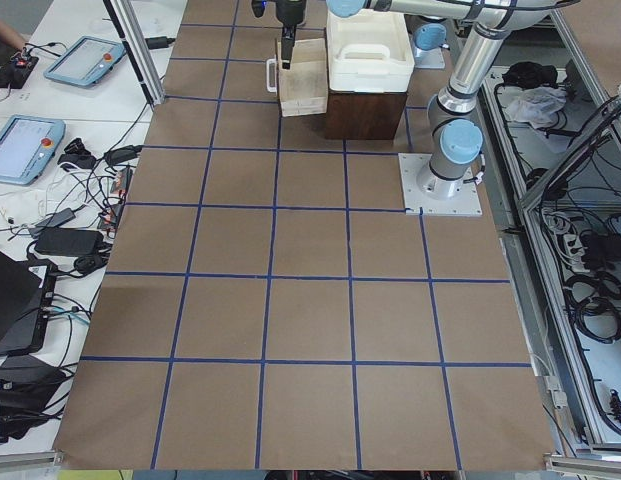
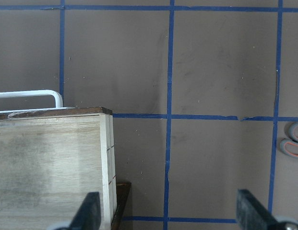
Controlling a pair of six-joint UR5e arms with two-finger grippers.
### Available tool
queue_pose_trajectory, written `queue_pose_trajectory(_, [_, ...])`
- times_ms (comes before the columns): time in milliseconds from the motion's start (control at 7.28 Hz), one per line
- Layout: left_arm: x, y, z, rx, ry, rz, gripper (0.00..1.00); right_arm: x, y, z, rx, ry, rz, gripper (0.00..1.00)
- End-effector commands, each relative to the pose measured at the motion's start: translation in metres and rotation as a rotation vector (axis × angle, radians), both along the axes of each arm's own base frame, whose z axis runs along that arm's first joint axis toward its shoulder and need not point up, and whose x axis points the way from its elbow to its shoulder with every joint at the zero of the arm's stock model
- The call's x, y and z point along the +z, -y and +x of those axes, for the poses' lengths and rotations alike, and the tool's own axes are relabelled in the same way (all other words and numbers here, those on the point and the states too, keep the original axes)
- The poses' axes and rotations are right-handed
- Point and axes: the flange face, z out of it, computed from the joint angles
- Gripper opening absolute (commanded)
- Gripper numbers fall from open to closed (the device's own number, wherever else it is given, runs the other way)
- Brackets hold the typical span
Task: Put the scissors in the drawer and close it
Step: 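Move the right gripper down toward the grey-and-orange scissors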
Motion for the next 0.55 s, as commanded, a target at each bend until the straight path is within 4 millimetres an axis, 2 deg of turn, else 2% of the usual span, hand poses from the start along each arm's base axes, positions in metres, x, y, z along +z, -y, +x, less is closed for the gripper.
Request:
queue_pose_trajectory(0, [0.0,0.002,0.0,-0.005,0.0,-0.009,1.0,-0.001,0.001,0.0,0.005,0.001,0.001,1.0])
queue_pose_trajectory(275, [-0.001,0.003,0.0,-0.009,0.003,-0.006,1.0,-0.005,0.0,-0.001,0.024,-0.001,0.01,1.0])
queue_pose_trajectory(412, [-0.002,0.003,0.0,-0.008,0.003,-0.006,1.0,-0.014,-0.001,-0.002,0.089,-0.009,0.028,1.0])
